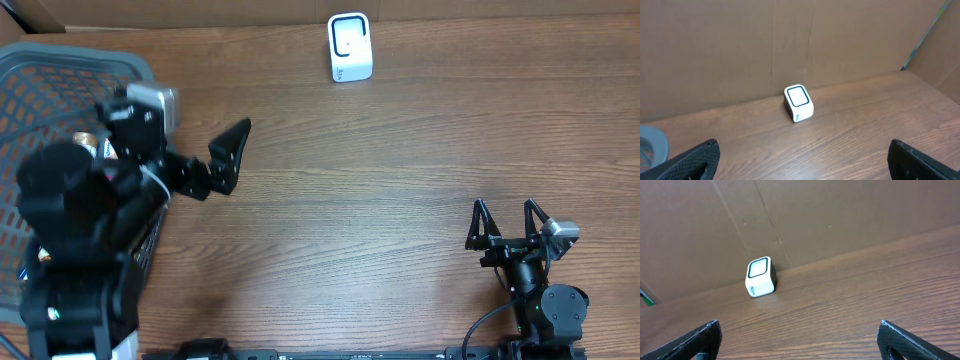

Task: Scan the item barcode
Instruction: 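Reach the left gripper into the basket toward the purple liner pack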

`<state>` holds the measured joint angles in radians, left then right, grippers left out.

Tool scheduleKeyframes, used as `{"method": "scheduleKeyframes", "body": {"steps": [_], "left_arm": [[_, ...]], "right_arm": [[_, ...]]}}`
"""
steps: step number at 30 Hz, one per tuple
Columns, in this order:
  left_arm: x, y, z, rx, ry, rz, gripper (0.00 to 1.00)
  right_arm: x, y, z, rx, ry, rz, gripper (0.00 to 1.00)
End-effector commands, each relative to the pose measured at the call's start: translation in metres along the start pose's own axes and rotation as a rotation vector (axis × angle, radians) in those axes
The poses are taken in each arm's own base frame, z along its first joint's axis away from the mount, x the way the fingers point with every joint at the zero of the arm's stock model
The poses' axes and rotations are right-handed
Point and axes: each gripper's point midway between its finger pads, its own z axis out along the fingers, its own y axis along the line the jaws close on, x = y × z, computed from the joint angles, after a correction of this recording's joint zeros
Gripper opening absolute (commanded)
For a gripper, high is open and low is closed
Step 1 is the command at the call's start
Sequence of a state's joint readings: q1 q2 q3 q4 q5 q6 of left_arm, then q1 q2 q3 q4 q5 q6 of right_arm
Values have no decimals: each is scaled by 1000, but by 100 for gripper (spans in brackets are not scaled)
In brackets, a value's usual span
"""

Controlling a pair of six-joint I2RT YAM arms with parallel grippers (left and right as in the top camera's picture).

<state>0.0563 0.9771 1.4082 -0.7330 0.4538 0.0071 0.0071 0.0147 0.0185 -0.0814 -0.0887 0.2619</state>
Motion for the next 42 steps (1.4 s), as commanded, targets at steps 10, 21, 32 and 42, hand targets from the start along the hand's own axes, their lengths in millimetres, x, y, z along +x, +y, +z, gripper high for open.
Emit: {"method": "scheduleKeyframes", "body": {"steps": [10,21,32,42], "left_arm": [[4,95,-16,-376,87,-163,100],[17,213,-99,-814,9,-509,100],[124,328,-60,-931,239,-828,100],[249,348,-32,-926,589,-963,100]], "right_arm": [[1,-1,0,4,-7,3,100],[1,-1,0,4,-7,3,100],[1,-1,0,4,-7,3,100],[1,-1,0,4,-7,3,100]]}}
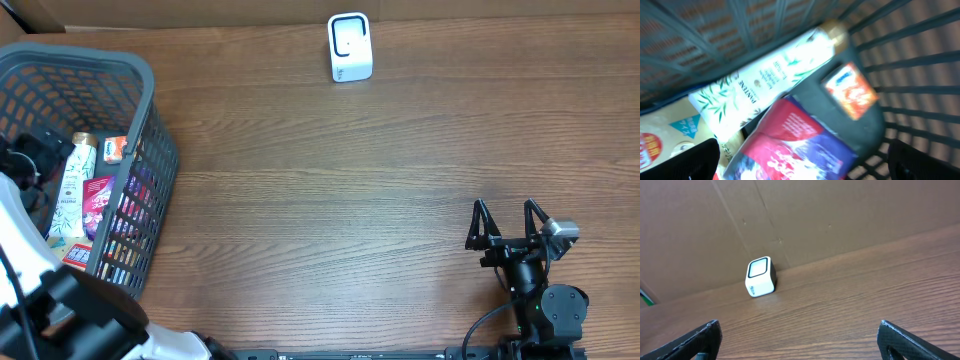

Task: Scan the item barcode
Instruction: 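Reach the left gripper into the basket toward the purple liner pack, then lift the purple liner pack out and place it mid-table with left gripper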

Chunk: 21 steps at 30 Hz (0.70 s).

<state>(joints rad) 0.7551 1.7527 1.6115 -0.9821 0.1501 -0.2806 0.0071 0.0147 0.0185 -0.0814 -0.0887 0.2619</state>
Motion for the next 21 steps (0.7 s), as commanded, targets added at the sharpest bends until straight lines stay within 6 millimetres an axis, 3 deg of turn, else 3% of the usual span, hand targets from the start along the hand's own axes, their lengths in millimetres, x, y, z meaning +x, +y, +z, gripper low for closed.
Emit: {"method": "scheduleKeyframes", "body": {"steps": [1,12,16,17,21], "left_arm": [[21,15,29,-40,70,14,100],[86,40,70,-90,219,-23,100],[98,47,81,-104,230,-28,100],[100,49,83,-111,230,-28,90],[104,53,86,-128,232,-54,22]], "right_arm": [[1,-1,0,4,-7,3,100],[1,-1,0,4,-7,3,100],[1,-1,0,4,-7,3,100],[1,-1,0,4,-7,3,100],[1,-1,0,4,-7,3,100]]}}
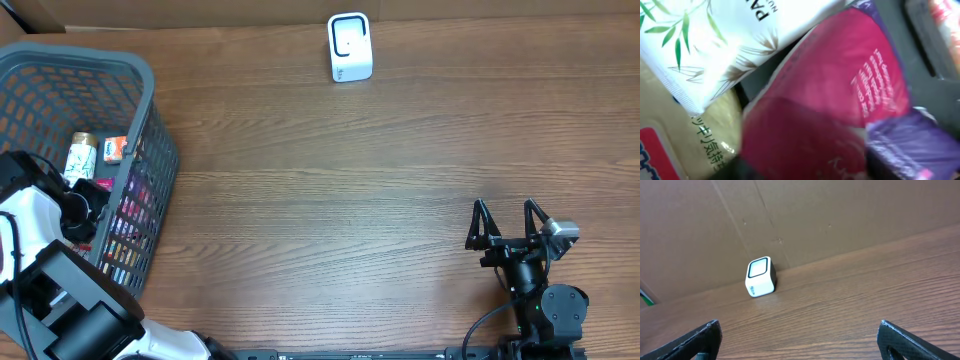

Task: Scan the item barcode
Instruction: 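Lift the purple liner pack out and place it mid-table with left gripper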

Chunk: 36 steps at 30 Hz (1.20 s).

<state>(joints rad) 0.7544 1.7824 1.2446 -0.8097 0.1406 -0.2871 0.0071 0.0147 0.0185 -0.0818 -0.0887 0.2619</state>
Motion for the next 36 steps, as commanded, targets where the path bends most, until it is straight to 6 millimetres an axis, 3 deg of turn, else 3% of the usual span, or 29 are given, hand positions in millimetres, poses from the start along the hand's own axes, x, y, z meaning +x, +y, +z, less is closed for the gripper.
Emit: {"method": "scheduleKeyframes", "body": {"steps": [1,5,6,10,15,18,20,22,25,27,32,33,36], "left_arm": [[10,10,4,-48,16,-37,4],[3,-9,-15,44,-2,-32,4],[-5,-24,-39,105,-29,-23,4],[-32,-46,-119,159,-169,9,4],[-52,-67,-260,216,-467,65,4],[-34,-98,-334,351,-593,170,4],[-14,-122,-362,448,-622,269,4],[11,-150,-375,546,-601,357,4],[53,-193,-363,638,-482,501,4],[84,-222,-332,626,-372,610,4],[148,-256,-210,361,-149,798,4],[179,-262,-164,298,-64,860,5],[221,-261,-102,229,32,914,4]], "right_arm": [[1,-1,0,4,-8,3,100],[1,-1,0,4,-8,3,100],[1,-1,0,4,-8,3,100],[1,-1,0,4,-8,3,100],[1,-1,0,4,-8,3,100],[1,-1,0,4,-8,3,100],[1,-1,0,4,-8,3,100],[1,-1,0,4,-8,3,100],[1,-1,0,4,-8,3,100],[1,-1,0,4,-8,3,100],[1,-1,0,4,-8,3,100],[1,-1,0,4,-8,3,100],[1,-1,0,4,-8,3,100]]}}
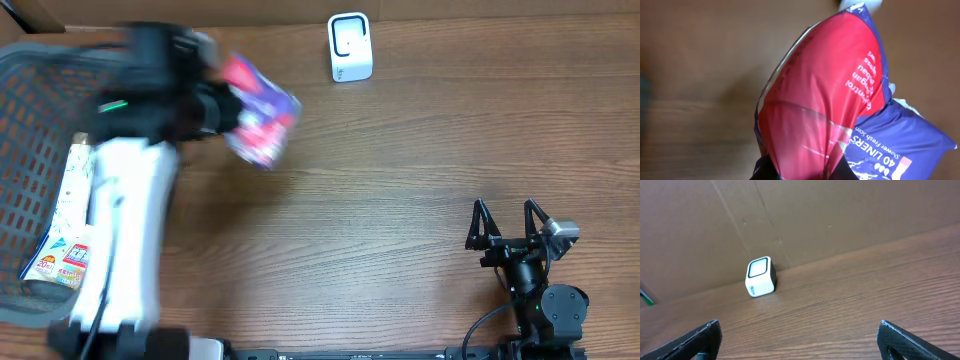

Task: Scan the item barcode
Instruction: 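Lift the purple liner pack out and place it mid-table with left gripper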

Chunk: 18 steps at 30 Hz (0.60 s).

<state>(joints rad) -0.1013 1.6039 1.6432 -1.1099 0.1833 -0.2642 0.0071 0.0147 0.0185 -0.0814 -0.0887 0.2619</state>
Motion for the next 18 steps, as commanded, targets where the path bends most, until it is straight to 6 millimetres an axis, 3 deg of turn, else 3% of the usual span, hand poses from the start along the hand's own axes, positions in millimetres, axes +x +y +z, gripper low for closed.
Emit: {"method": "scheduleKeyframes", "body": {"steps": [1,3,6,10,12,13,14,16,18], "left_arm": [[54,-5,68,-98,138,40,4],[77,-11,97,-94,172,42,4],[100,-18,125,-83,178,61,4],[116,-15,145,-134,135,55,5],[120,-13,146,-158,134,58,43],[120,-12,145,-163,133,63,74],[118,-13,141,-162,132,72,98],[105,-16,122,-156,114,83,100],[82,-21,87,-141,70,92,100]], "right_arm": [[1,-1,0,4,-7,3,100],[1,-1,0,4,-7,3,100],[1,-1,0,4,-7,3,100],[1,-1,0,4,-7,3,100],[1,-1,0,4,-7,3,100],[1,-1,0,4,-7,3,100],[1,-1,0,4,-7,3,100],[1,-1,0,4,-7,3,100],[1,-1,0,4,-7,3,100]]}}
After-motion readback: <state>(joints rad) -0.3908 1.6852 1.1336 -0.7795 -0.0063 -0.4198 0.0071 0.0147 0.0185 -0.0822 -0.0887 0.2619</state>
